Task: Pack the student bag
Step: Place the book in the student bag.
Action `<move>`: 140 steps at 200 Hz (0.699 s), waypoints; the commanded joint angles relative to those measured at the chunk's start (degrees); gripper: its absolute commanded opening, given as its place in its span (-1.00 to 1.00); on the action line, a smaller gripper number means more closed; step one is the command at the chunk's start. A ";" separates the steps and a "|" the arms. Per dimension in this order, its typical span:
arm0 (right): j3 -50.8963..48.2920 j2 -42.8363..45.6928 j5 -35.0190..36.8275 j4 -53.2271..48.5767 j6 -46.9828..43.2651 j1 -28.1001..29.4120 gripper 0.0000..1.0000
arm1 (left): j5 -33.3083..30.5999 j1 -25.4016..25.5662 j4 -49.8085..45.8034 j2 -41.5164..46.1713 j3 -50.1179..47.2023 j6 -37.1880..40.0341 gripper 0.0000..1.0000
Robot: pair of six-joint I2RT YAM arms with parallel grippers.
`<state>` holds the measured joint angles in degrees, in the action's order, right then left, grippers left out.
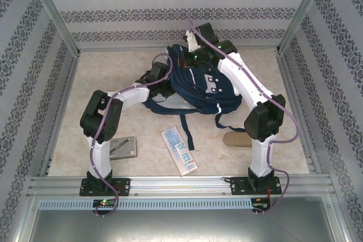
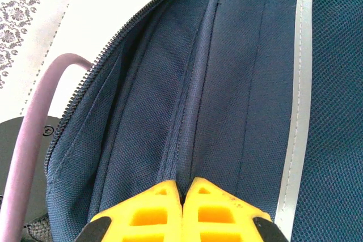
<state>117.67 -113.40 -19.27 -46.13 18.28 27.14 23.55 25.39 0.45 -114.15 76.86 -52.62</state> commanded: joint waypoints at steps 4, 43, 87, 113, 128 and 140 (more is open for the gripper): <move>0.41 3.45 -3.15 5.12 0.61 0.90 -1.00 | 2.56 0.10 1.87 -2.50 2.84 -0.41 -0.88; 0.64 3.09 -3.56 5.24 0.71 1.58 -1.00 | 5.34 1.76 2.54 -7.14 8.24 -1.08 -0.84; 0.47 3.10 -3.59 5.36 0.98 1.86 -1.00 | 6.53 2.31 4.03 -9.36 10.87 -2.74 -0.73; -0.14 3.62 -3.00 5.43 0.70 1.78 -1.00 | 5.31 2.13 1.90 -6.66 9.90 -0.98 -0.48; -0.74 3.80 -2.93 5.65 0.74 1.56 -1.00 | 4.91 1.71 2.09 -4.39 8.07 -0.65 -0.43; -1.02 3.89 -2.99 5.95 0.95 1.43 -1.00 | 4.93 1.31 2.68 -2.40 6.57 -0.99 -0.37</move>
<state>117.10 -113.34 -17.41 -45.50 18.33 27.11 28.03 25.87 1.67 -121.86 85.25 -54.02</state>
